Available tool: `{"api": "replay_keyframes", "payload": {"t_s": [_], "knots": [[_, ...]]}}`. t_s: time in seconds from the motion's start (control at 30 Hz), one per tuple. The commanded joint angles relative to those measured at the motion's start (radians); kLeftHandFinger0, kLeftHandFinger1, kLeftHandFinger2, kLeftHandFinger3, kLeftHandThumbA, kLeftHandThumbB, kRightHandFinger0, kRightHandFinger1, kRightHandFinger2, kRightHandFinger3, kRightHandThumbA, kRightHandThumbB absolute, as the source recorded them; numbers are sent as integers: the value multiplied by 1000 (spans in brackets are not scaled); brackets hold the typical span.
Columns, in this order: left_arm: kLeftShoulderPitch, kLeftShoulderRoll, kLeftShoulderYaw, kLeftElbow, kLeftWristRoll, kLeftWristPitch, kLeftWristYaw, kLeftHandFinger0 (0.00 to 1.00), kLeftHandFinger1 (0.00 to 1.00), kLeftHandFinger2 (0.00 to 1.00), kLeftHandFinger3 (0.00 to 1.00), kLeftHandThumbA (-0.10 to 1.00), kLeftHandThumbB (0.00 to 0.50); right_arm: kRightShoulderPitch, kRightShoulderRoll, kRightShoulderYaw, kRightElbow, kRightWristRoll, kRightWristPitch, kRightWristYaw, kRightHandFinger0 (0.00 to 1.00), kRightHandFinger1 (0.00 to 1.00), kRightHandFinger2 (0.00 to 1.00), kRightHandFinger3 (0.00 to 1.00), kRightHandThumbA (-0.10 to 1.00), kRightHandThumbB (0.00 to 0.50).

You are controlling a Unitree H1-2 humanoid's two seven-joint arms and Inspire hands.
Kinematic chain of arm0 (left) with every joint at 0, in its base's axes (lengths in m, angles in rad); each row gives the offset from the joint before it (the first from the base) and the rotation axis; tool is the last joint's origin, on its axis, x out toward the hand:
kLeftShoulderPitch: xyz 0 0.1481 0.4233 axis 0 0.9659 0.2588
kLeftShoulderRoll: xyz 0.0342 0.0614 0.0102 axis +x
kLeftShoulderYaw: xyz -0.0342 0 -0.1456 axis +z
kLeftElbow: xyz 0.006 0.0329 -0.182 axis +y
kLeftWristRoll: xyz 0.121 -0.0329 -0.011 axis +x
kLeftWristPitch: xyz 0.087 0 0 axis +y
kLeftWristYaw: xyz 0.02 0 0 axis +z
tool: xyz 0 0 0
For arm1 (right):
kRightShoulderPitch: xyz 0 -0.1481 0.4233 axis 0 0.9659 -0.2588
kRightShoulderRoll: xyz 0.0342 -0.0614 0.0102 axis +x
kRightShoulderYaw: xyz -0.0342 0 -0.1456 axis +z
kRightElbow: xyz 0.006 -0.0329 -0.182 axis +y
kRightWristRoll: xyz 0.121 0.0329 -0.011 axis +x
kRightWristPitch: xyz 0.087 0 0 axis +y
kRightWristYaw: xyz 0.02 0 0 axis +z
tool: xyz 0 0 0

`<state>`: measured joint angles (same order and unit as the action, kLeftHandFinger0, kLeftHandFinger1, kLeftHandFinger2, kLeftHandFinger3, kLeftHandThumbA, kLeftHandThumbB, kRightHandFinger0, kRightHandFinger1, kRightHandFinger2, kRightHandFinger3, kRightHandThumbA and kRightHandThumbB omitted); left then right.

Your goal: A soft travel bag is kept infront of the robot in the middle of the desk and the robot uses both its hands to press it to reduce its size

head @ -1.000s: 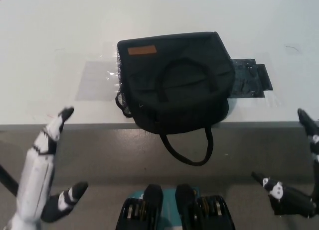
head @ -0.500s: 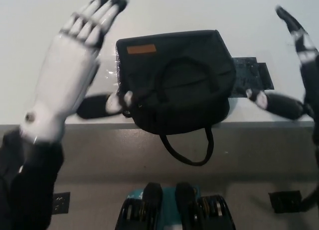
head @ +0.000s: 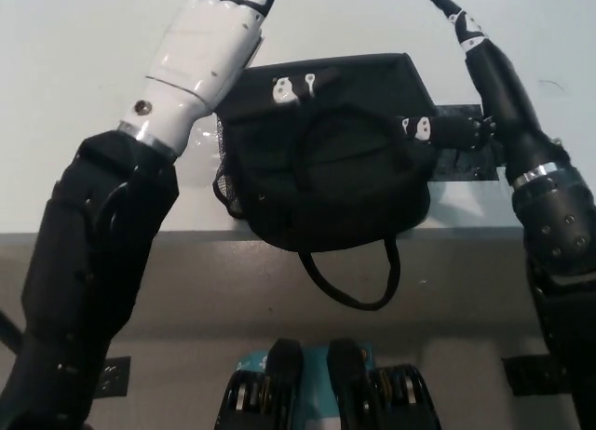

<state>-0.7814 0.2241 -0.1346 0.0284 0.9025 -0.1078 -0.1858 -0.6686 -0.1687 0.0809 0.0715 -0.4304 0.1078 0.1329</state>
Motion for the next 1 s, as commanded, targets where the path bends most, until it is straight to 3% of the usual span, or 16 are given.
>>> {"api": "replay_keyframes", "payload": {"t_s": [0.0, 0.13, 0.27, 0.47, 0.97], "knots": [[-80, 21, -16, 29, 33, 44, 37, 1000, 1000, 1000, 1000, 1000, 306, -71, 22, -17, 21, 34, 22, -33, 1000, 1000, 1000, 1000, 1000, 190], [-84, 24, -39, 78, 37, 53, 39, 1000, 1000, 1000, 1000, 1000, 300, -85, 40, -30, 69, 66, 38, -27, 1000, 1000, 1000, 1000, 1000, 238], [-94, 14, -74, 152, 47, 59, 49, 1000, 1000, 1000, 1000, 1000, 305, -90, 48, -38, 93, 90, 53, -18, 1000, 1000, 1000, 1000, 1000, 222], [-124, -18, -126, 296, 59, 61, 129, 1000, 1000, 1000, 1000, 1000, 301, -121, 64, -44, 187, 132, 46, -12, 1000, 1000, 1000, 1000, 1000, 260], [-209, -58, -191, 558, 17, 60, 216, 1000, 1000, 1000, 1000, 1000, 323, -227, 85, -73, 349, 245, -7, -7, 1000, 1000, 1000, 1000, 1000, 225]]}}
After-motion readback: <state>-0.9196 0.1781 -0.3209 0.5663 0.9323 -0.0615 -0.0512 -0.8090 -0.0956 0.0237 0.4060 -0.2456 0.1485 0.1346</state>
